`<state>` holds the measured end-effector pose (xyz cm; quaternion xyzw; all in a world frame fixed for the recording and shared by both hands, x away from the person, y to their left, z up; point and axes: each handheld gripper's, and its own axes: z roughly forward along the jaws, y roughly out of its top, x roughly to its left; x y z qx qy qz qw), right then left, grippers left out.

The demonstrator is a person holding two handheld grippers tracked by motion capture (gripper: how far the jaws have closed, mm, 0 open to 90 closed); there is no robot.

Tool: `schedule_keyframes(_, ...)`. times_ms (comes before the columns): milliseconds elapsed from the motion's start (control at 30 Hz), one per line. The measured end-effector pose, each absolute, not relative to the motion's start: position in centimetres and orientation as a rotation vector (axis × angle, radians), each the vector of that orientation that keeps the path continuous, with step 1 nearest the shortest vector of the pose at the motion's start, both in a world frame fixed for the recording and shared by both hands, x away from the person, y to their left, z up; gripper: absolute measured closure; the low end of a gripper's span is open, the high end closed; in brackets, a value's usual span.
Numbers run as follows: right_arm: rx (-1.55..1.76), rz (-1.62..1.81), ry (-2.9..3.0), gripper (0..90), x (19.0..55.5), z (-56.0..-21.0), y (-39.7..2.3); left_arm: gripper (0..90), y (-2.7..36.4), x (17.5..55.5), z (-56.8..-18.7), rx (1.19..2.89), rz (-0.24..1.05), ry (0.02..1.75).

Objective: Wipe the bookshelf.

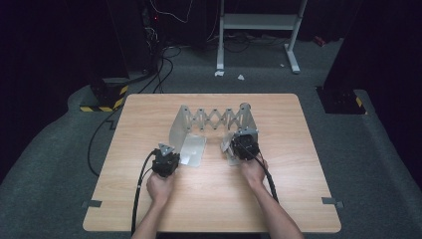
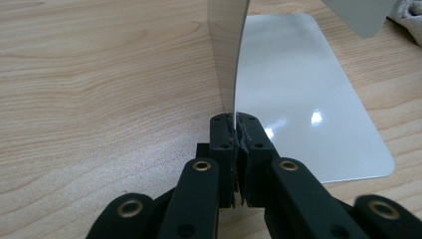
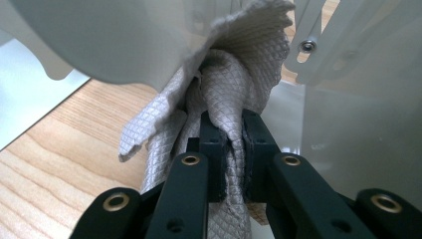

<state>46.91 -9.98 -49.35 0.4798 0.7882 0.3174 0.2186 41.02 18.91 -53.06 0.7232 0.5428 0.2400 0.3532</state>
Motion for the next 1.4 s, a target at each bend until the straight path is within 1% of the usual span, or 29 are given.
schedule_keyframes(400,1.336,0.897,2.201,82.6,48.7,-48.8,-9.7,85.8,18.9,41.0,-53.0,1.870,0.615,1.404)
schedule_keyframes(533,1.344,0.889,2.206,82.6,49.2,-49.2,-9.7,85.8,18.9,41.0,-53.1,1.870,0.614,1.404)
schedule_keyframes(567,1.352,0.866,2.218,82.6,49.6,-49.9,-9.8,85.8,18.9,41.0,-53.1,1.870,0.614,1.404)
schedule_keyframes(700,1.354,0.848,2.228,82.6,50.1,-50.7,-9.8,85.8,18.9,41.0,-53.1,1.870,0.614,1.404)
schedule_keyframes(933,1.336,0.865,2.255,82.5,50.5,-51.1,-10.0,85.9,18.9,41.0,-53.1,1.869,0.614,1.405)
schedule_keyframes(1267,1.345,0.987,2.222,82.6,49.9,-49.3,-10.4,86.2,18.9,41.0,-53.1,1.871,0.617,1.404)
schedule_keyframes(1400,1.303,1.011,2.211,82.6,49.6,-47.7,-10.2,86.3,18.9,41.0,-53.1,1.869,0.614,1.405)
